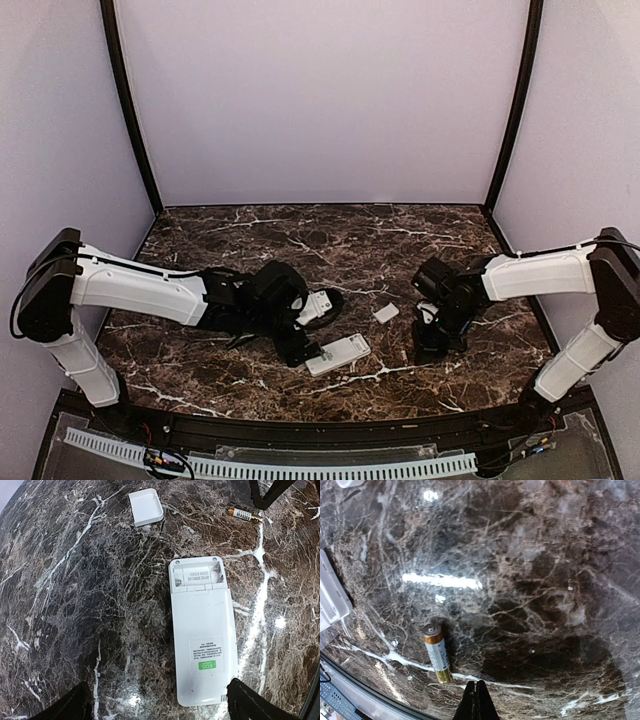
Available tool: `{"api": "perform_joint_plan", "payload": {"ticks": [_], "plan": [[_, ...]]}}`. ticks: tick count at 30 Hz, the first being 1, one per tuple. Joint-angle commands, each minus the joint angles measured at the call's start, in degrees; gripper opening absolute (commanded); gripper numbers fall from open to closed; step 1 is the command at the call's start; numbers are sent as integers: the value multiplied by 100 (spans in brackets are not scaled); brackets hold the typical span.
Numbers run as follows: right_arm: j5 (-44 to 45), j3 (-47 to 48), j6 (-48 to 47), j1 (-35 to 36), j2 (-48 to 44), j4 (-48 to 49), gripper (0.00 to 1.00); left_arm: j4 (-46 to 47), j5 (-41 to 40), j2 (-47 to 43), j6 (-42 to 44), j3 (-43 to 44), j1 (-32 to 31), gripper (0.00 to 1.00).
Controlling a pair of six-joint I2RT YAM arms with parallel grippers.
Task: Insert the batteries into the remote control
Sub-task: Adjust the battery at the center of the board, then pick up the battery at the center of the board.
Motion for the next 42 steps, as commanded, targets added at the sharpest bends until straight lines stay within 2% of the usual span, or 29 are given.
{"api": "perform_joint_plan", "payload": {"ticks": [1,16,19,22,25,29,31,33,36,37,39,40,42], "plan": [[-98,-81,-108,89,247,286,0,-151,-131,-325,0,-120,6,94],[-587,-89,-92,260,445,822,0,-240,-294,-302,89,-60,6,94],[-732,52,-322,260,459,728,0,-252,-312,-303,97,-60,6,94],[-755,508,-1088,260,246,237,0,-267,-294,-337,98,-50,6,94],[-650,1313,-2110,260,-42,-382,0,-218,-255,-436,37,-81,6,94],[-565,2648,-3954,269,-195,-748,21,-16,81,-759,-532,-256,239,95],[-848,2815,-5354,276,-306,-387,31,214,261,-1036,-1033,-554,455,96],[-1449,2595,-6990,285,-410,158,36,486,400,-1188,-1443,-804,620,97],[-2035,2222,-9917,309,-387,198,44,574,139,-1206,-1724,-933,685,97],[-2040,2167,-11045,315,-322,-4,45,499,47,-1169,-1749,-939,690,97],[-1758,2247,-12337,347,-70,-622,43,416,35,-1104,-1804,-941,684,97],[-1503,2321,-12772,402,84,-903,39,404,60,-1088,-1821,-952,690,97],[-809,2287,-13268,567,392,-1152,38,459,85,-1077,-1826,-1042,686,97]]}}
